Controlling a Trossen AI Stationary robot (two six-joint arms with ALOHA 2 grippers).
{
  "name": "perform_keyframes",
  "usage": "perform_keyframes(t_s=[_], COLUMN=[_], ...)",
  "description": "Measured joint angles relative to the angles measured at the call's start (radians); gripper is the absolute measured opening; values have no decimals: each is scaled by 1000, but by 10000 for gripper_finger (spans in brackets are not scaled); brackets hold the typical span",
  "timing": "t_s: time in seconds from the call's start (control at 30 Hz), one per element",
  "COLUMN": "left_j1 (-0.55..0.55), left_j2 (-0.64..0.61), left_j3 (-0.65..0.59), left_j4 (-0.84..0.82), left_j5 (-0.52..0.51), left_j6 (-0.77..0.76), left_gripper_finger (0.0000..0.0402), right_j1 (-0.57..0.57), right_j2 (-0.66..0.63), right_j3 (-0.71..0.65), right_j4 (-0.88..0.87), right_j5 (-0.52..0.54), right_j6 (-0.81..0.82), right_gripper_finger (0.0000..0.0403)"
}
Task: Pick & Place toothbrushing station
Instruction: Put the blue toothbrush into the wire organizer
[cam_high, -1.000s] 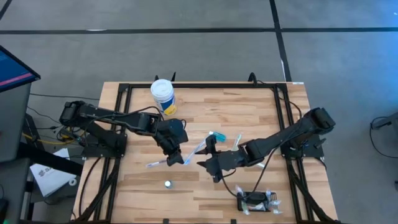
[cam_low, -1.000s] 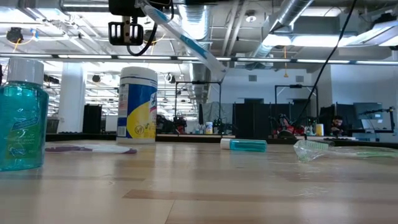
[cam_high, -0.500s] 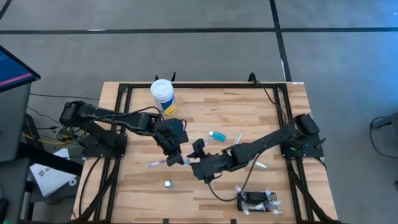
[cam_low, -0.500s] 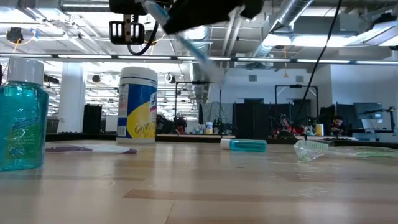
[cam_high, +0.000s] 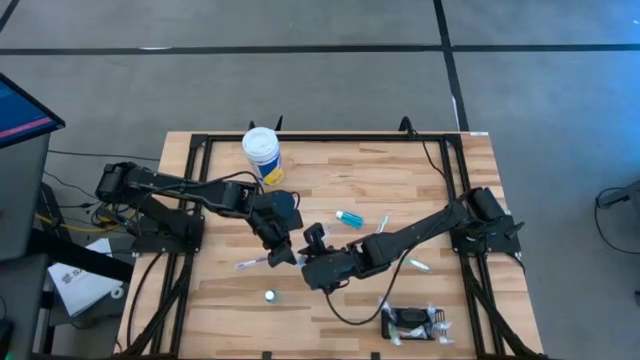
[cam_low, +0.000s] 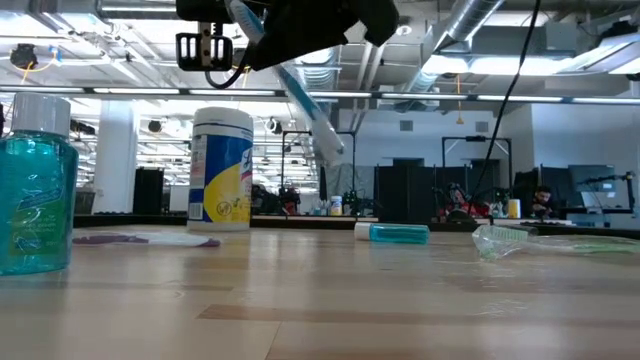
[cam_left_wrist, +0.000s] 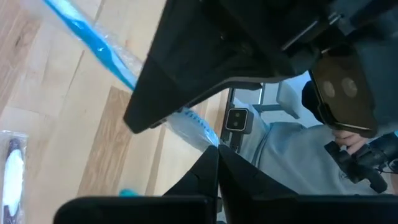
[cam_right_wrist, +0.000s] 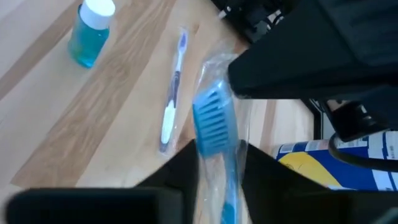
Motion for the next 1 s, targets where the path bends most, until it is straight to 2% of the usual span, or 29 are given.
perform_keyframes(t_s=[0.13,0.37,0.73,1.0], left_j1=[0,0,0,0], left_j2=[0,0,-4,-64], left_j3=[0,0,0,0], left_j4=[-1,-1,4,17], left_j5=[-1,2,0,-90], left_j6=[0,19,87,144], left_gripper_finger=[0,0,15,13], right_j1=[0,-9,-13,22], right_j2=[0,0,-9,-47], right_j3=[0,0,0,-3], right_j4=[-18,-45,-43,-104], right_j5=[-1,-76,-72,-72], right_j6=[0,62,119,200], right_gripper_finger=[16,8,5,5])
